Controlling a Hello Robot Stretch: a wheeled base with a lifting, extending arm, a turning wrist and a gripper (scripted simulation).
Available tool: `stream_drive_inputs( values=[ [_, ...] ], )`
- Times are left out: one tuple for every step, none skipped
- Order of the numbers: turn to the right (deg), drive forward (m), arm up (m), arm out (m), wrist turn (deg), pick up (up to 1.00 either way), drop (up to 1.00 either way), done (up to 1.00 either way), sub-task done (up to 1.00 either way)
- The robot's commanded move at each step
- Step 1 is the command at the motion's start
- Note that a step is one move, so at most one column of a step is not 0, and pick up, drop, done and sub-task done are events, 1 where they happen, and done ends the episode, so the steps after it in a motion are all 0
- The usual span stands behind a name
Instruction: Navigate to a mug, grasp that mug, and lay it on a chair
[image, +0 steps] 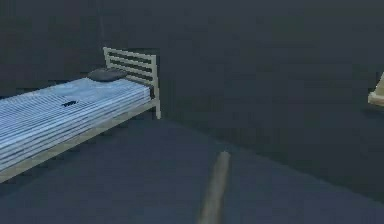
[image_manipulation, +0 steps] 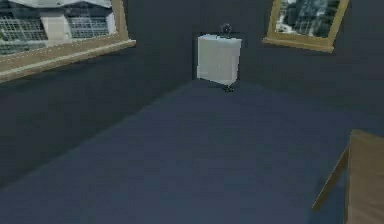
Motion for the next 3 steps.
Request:
stream_drive_inputs(
  values=[
    [45.0,0.0,0.0,0.0,0.0,0.0,0.0,0.0,0.0],
    [33.0,0.0,0.0,0.0,0.0,0.0,0.0,0.0,0.0],
    [45.0,0.0,0.0,0.0,0.0,0.0,0.0,0.0,0.0]
  ],
)
